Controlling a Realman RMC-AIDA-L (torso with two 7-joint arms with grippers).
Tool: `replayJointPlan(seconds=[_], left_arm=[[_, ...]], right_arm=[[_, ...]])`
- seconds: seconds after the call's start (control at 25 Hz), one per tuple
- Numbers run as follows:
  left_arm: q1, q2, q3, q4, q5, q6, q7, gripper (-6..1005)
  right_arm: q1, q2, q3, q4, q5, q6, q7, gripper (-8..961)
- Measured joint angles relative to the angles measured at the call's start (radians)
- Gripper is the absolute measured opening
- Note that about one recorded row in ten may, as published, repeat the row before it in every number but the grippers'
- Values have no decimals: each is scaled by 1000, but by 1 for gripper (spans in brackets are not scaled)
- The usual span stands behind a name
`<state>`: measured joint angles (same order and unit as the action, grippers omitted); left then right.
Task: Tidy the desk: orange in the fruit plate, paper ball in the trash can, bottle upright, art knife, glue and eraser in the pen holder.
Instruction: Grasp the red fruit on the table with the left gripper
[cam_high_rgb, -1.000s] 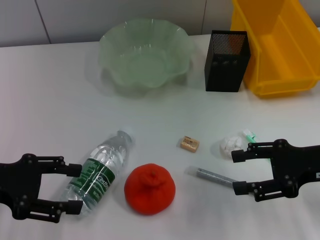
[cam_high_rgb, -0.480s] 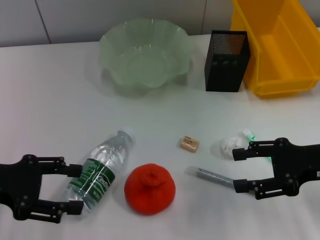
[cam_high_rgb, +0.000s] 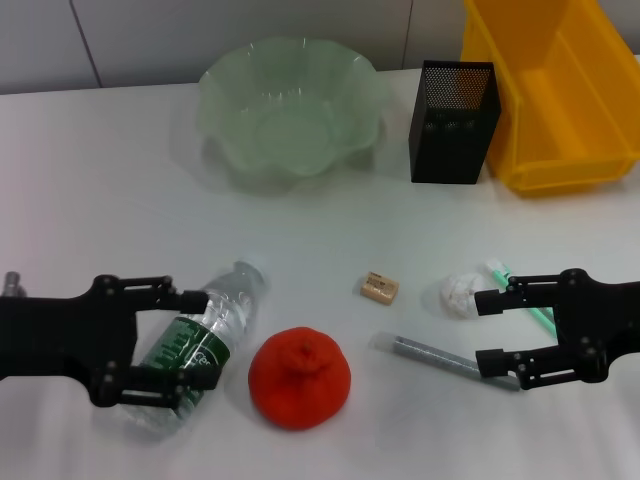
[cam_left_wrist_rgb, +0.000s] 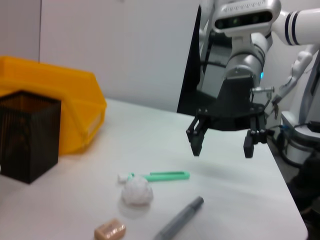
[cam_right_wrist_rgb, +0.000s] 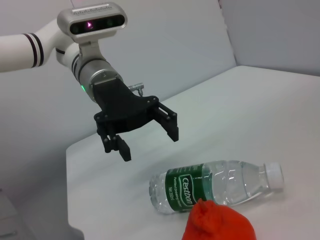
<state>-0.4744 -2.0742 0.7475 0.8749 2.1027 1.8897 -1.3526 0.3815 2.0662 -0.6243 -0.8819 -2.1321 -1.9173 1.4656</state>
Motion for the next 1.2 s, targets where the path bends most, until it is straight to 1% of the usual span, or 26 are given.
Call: replayJointPlan(seconds=[0.08,0.2,0.28,0.36,0.4,0.44,0.6,0.72,0.76,0.8,0.84,0.96,1.04,1.2], left_arm=[[-1,1,7,-26,-21,-17,33,784],[-2,2,9,-86,-45,-45,136,781],[-5,2,10,-101,-44,-51,160,779],[-9,3,22,-126,-43,-71,189,778],[-11,4,52,-142,-43,-98,207,777],[-11,4,52,-142,-43,-98,207,776],[-13,-1,158,-149,-59,-169,213,773],[-13,-2,258,-156,-112,-229,216,770],[-13,-2,294,-157,-134,-254,217,769],[-13,-2,362,-155,-171,-302,219,769],[-13,-2,362,-155,-171,-302,219,768],[-13,-3,444,-149,-223,-367,225,765],[-13,-2,483,-149,-250,-399,233,764],[-9,-4,529,-146,-272,-451,269,760]], right_arm=[[0,0,0,0,0,0,1,777],[0,0,0,0,0,1,10,777],[0,0,0,0,0,2,10,777],[1,0,0,0,0,5,12,777],[3,0,0,0,0,6,15,777],[3,0,0,0,0,6,15,777],[10,0,0,0,0,7,25,778],[11,1,0,0,0,8,26,778],[11,2,0,0,0,8,26,778],[14,3,0,0,0,9,27,778],[14,3,0,0,0,9,27,778],[16,5,0,0,0,9,28,778],[17,6,0,0,0,9,29,778],[25,7,0,3,0,9,37,778]])
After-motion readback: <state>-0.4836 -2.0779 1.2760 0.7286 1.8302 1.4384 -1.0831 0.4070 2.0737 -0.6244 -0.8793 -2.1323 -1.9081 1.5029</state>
